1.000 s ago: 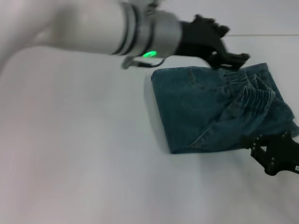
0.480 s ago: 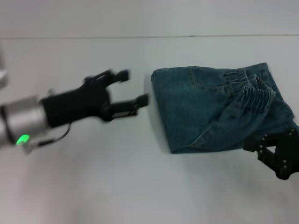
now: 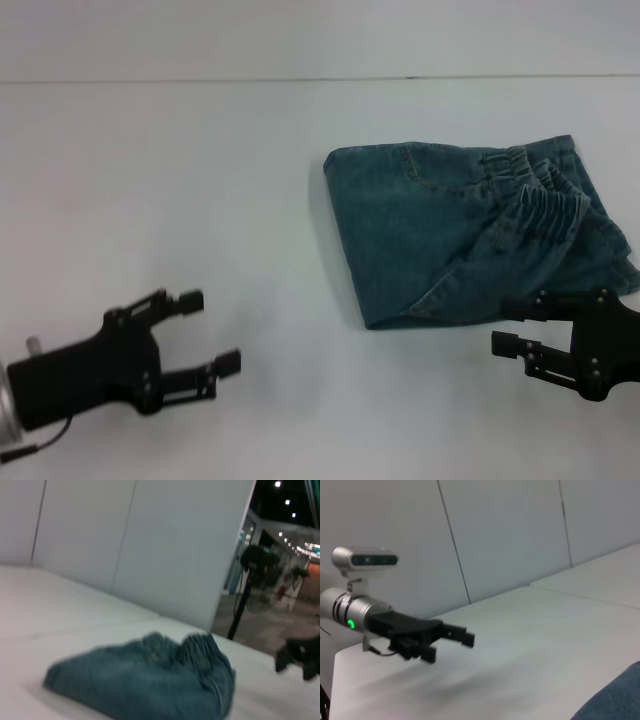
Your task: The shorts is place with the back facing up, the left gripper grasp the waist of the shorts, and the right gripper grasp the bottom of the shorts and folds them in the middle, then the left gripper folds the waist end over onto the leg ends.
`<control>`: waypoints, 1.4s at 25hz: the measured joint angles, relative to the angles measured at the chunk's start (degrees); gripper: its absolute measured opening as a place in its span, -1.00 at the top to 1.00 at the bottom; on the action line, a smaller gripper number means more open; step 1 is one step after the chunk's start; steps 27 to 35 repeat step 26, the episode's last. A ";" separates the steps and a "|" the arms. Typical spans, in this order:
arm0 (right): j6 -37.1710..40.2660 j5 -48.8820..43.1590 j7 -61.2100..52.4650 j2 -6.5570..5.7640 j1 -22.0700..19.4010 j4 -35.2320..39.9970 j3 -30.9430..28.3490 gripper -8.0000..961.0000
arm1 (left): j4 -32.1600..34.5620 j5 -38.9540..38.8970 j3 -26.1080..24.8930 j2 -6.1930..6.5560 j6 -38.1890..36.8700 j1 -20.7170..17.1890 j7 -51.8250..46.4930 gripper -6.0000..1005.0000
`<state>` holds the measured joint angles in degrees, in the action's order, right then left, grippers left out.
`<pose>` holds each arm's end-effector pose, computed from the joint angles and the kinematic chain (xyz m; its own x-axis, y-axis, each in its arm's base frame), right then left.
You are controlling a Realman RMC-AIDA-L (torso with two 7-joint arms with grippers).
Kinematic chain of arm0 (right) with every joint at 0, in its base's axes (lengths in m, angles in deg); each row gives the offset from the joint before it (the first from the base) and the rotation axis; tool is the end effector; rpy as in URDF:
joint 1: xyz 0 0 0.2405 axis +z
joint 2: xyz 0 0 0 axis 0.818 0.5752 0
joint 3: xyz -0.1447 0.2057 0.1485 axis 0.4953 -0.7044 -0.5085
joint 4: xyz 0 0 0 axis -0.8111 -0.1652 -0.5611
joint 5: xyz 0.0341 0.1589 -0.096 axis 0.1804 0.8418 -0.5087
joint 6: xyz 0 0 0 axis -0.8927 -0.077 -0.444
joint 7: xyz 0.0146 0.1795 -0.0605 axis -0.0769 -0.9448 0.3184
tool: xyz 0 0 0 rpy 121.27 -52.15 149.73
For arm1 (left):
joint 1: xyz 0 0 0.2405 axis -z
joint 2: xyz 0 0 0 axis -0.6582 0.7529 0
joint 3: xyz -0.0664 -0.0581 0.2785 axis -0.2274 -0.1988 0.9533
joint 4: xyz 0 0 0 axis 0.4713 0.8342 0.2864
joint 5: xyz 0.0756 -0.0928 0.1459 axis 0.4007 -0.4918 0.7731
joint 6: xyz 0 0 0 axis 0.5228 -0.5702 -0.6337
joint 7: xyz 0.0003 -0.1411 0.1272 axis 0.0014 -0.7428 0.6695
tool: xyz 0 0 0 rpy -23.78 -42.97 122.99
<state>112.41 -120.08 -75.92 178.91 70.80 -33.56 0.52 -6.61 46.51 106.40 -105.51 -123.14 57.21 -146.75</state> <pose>0.3000 0.2638 -0.0454 0.7818 -0.2994 -0.5470 -0.4410 -0.8856 -0.1456 -0.3000 0.2599 -0.0740 0.7150 0.3239 0.6195 0.5198 -0.8389 -0.1613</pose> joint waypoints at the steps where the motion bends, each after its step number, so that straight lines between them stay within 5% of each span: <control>1: 0.01 0.00 0.21 0.00 -0.03 0.00 -0.08 0.64 | 0.01 1.05 -0.56 -0.01 -0.51 -0.27 0.12 -0.89; 2: 0.02 0.00 0.54 0.00 -0.05 0.01 -0.09 0.61 | 0.06 2.54 -1.75 -0.01 -1.43 -0.63 0.29 -0.89; 5: 0.04 -0.03 1.38 0.00 -0.07 0.07 -0.11 0.09 | 0.15 4.99 -4.19 0.06 -2.86 -1.19 0.73 -0.89; 16: 0.09 -0.06 4.20 -0.03 0.16 0.18 0.21 -0.83 | 0.01 7.90 -7.94 0.45 -7.70 -1.75 1.05 -0.89; 22: 0.14 -0.08 4.86 -0.04 0.32 0.18 0.21 -0.98 | 0.04 7.94 -8.05 0.48 -9.16 -1.61 1.07 -0.89; 35: 0.17 -0.18 4.92 -0.04 0.71 0.19 0.31 -0.98 | -0.02 7.97 -8.03 0.45 -9.06 -1.50 1.10 -0.89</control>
